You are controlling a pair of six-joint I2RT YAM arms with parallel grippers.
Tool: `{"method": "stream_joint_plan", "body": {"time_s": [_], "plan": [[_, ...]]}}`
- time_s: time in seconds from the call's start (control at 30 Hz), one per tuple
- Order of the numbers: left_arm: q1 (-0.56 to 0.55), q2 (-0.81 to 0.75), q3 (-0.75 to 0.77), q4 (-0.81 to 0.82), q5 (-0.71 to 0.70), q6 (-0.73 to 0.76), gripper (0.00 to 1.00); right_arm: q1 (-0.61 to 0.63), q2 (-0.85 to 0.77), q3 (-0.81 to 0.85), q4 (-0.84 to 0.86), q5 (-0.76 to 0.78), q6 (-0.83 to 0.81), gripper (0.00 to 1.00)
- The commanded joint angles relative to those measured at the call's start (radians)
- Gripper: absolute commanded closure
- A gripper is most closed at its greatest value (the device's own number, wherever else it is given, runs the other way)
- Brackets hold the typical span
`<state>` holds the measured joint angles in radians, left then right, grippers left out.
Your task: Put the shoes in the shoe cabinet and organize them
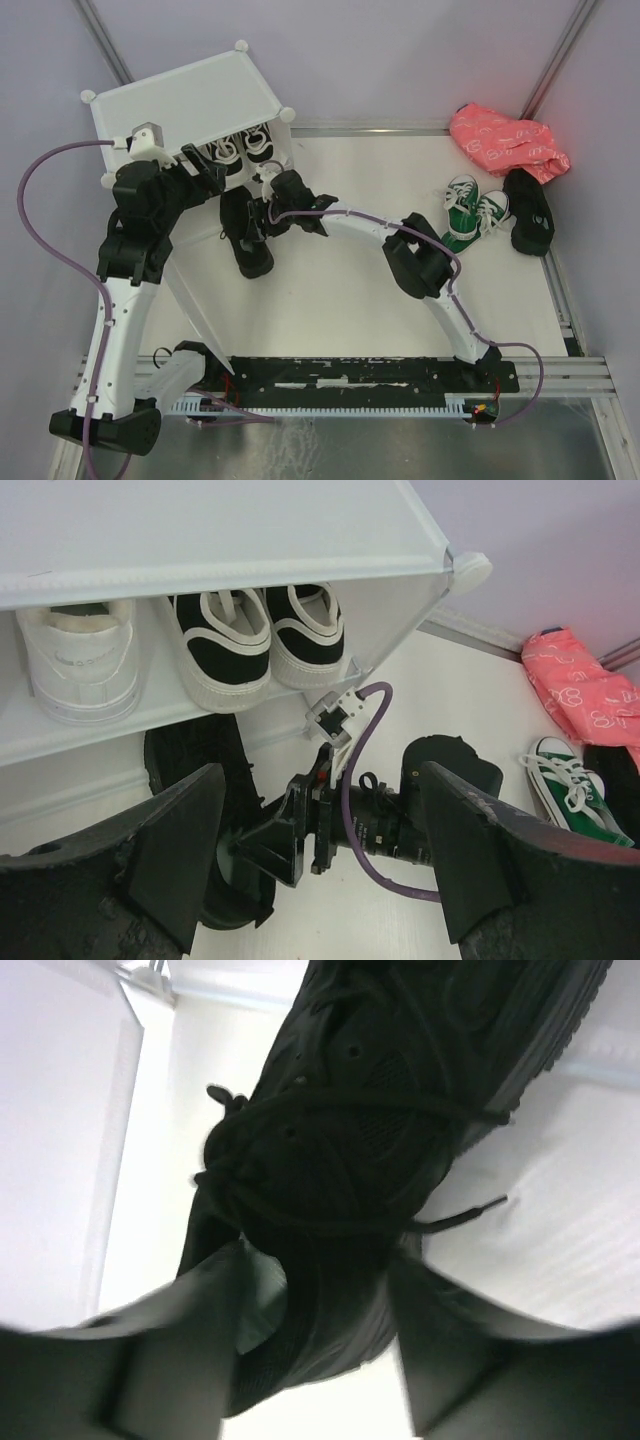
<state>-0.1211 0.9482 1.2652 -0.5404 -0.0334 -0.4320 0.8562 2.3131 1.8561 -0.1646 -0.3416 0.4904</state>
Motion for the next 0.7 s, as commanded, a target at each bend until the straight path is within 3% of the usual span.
{"method": "stream_joint_plan", "body": {"time_s": [0.0, 0.07, 0.23, 0.43, 0.67], "plan": [[-0.003, 0.003, 0.046, 0.045, 0.001, 0.031, 0.16, 0.007, 0.072, 0.095, 0.082, -0.042, 0.010, 0.51], [-0.004, 0.005, 0.048, 0.044, 0.001, 0.034, 0.16, 0.012, 0.086, 0.122, 0.074, -0.053, 0.018, 0.67], [-0.006, 0.005, 0.050, 0.049, 0.006, 0.040, 0.16, 0.052, 0.058, 0.165, 0.054, -0.018, 0.016, 0.85], [-0.005, -0.007, 0.036, 0.065, 0.031, 0.035, 0.16, 0.086, 0.101, 0.317, -0.028, 0.035, 0.039, 0.88], [-0.018, -0.026, 0.022, 0.064, 0.021, 0.046, 0.15, 0.113, 0.309, 0.629, -0.120, 0.100, 0.090, 0.88]]}}
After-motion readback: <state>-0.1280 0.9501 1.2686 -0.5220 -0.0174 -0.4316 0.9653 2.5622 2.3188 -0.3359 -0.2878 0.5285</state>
